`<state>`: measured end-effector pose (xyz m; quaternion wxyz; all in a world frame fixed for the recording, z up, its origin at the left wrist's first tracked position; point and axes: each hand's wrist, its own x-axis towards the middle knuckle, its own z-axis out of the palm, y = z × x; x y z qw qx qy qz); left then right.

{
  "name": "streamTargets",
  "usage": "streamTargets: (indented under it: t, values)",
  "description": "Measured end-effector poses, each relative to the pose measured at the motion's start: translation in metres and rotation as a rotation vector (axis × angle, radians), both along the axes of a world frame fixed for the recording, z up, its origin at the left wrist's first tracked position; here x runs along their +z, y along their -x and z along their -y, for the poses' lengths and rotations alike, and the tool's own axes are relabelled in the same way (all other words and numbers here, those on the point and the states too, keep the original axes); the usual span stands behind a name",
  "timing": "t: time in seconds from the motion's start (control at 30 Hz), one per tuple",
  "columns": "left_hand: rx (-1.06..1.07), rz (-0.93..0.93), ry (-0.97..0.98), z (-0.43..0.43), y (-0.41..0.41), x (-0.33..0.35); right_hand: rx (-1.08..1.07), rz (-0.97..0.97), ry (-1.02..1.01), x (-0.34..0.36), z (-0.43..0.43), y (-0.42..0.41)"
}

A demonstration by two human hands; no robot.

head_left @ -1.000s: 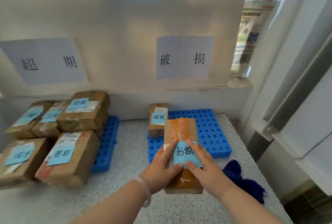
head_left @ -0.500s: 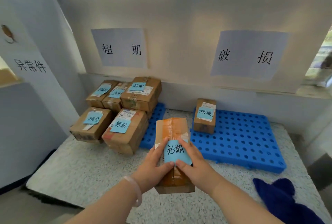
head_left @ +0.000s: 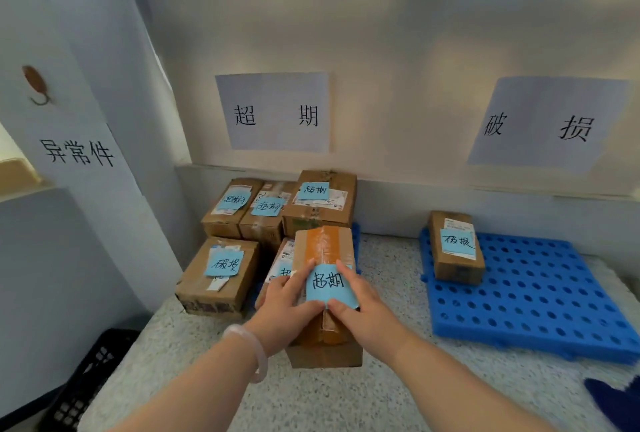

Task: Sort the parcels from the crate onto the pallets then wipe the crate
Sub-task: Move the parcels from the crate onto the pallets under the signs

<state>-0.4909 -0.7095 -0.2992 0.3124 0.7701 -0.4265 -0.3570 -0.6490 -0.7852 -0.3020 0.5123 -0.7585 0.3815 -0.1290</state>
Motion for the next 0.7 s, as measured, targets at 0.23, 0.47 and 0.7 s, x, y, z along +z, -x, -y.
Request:
streamTargets:
  t: [0.23,0.47,0.7]
  values:
    - [-0.116,-0.033,0.050,0.004,-0.069,-0.013,-0.118,-0.030,-0.051,-0.018,-0.003,-0.071]
    - [-0.221,-0.070,0.046,0.021,-0.104,-0.030,-0.198,-0.065,-0.046,-0.031,0.005,-0.103]
    - [-0.234,0.025,0.103,0.044,-0.123,-0.039,-0.233,-0.031,-0.088,-0.037,0.026,-0.115]
